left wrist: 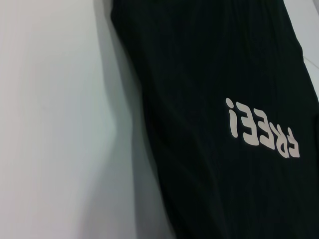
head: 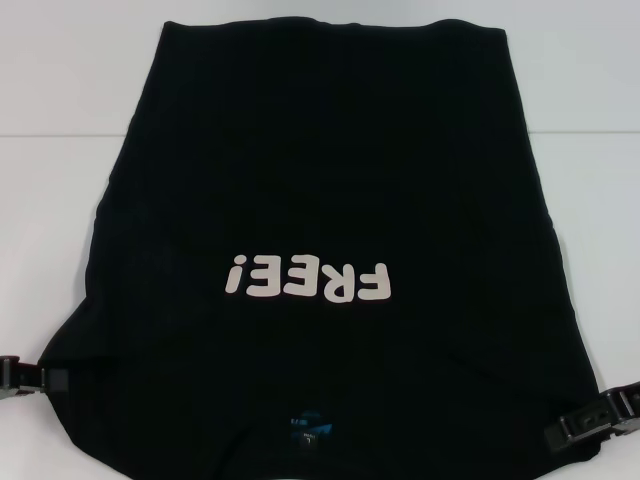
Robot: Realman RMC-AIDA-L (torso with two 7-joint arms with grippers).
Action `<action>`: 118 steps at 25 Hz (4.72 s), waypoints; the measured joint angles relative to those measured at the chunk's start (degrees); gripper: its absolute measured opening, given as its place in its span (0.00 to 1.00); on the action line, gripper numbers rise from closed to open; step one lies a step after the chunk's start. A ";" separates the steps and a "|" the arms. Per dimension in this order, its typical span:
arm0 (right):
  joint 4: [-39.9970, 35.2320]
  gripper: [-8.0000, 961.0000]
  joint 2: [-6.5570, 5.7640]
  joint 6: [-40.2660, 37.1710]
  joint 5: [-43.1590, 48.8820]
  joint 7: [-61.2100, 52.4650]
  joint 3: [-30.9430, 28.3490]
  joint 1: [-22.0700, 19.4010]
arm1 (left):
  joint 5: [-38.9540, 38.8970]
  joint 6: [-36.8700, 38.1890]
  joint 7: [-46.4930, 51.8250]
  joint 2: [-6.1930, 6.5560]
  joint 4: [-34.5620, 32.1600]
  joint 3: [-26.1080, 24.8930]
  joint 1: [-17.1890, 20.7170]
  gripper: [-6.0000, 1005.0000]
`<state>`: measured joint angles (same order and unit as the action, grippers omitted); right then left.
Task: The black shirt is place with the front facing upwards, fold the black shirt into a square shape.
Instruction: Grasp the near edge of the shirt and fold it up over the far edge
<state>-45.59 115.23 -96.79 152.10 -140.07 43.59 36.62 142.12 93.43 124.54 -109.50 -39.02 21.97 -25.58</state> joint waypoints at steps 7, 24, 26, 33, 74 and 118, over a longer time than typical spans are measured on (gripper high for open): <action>1.89 0.84 -0.05 -0.93 -3.39 1.39 -0.48 0.67 | 0.00 0.00 0.00 -0.04 0.00 -0.07 0.00 0.03; 3.37 0.83 -0.02 -0.08 -4.55 1.65 -0.08 1.43 | 0.00 0.00 -0.22 -0.09 0.00 -0.09 0.00 0.03; 4.28 0.83 -0.01 0.38 -4.51 1.65 -0.07 1.98 | 0.00 0.00 -0.26 -0.09 0.00 -0.09 0.00 0.03; 4.77 0.83 0.75 1.08 -3.90 1.20 2.16 3.40 | -0.14 0.22 -0.49 -0.16 0.00 -0.09 0.00 0.03; 3.78 0.11 -2.14 -4.01 -4.25 2.51 -0.43 3.19 | -1.68 7.05 -2.26 -0.35 0.92 0.38 -1.06 0.03; 10.07 0.11 -8.56 -3.86 -16.81 11.37 -29.02 -4.09 | -11.35 3.31 1.23 0.22 10.57 -14.00 -8.22 0.03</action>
<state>-35.52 106.67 -100.65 135.29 -128.70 14.57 32.54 130.77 96.74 125.77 -109.29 -28.45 7.97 -33.80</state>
